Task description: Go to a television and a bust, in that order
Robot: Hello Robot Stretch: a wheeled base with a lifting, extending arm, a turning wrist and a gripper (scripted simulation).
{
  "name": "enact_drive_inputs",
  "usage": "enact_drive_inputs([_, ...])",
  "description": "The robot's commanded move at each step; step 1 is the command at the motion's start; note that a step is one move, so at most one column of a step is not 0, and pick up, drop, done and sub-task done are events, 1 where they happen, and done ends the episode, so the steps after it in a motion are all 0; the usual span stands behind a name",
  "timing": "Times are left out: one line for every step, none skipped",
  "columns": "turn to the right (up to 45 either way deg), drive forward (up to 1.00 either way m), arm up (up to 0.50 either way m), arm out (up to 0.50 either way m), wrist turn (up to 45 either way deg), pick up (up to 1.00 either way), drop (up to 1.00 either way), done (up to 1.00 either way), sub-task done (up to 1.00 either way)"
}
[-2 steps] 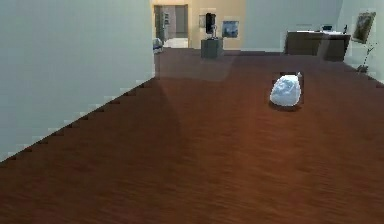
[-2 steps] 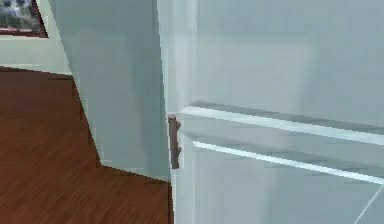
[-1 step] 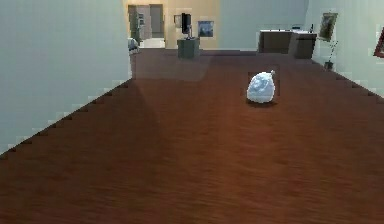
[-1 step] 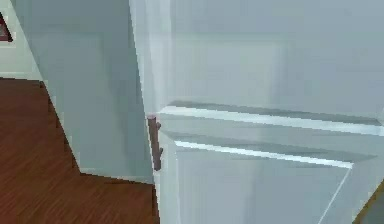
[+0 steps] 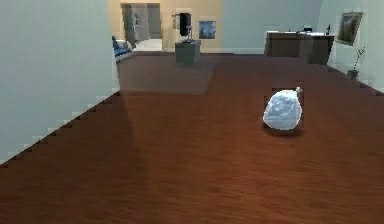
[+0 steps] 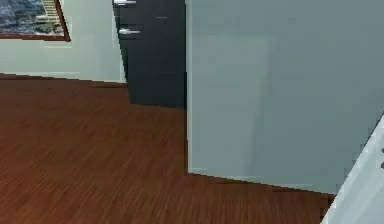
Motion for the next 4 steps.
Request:
enact_drive_inputs([0.0, 1.0, 0.0, 0.0, 0.0, 0.0, 0.0, 0.0, 0.0])
enact_drive_inputs([0.0, 1.0, 0.0, 0.0, 0.0, 0.0, 0.0, 0.0, 0.0])
enact_drive_inputs([0.0, 1.0, 0.0, 0.0, 0.0, 0.0, 0.0, 0.0, 0.0])
enact_drive_inputs([3.0, 0.0, 0.0, 0.0, 0.0, 0.0, 0.0, 0.0, 0.0])
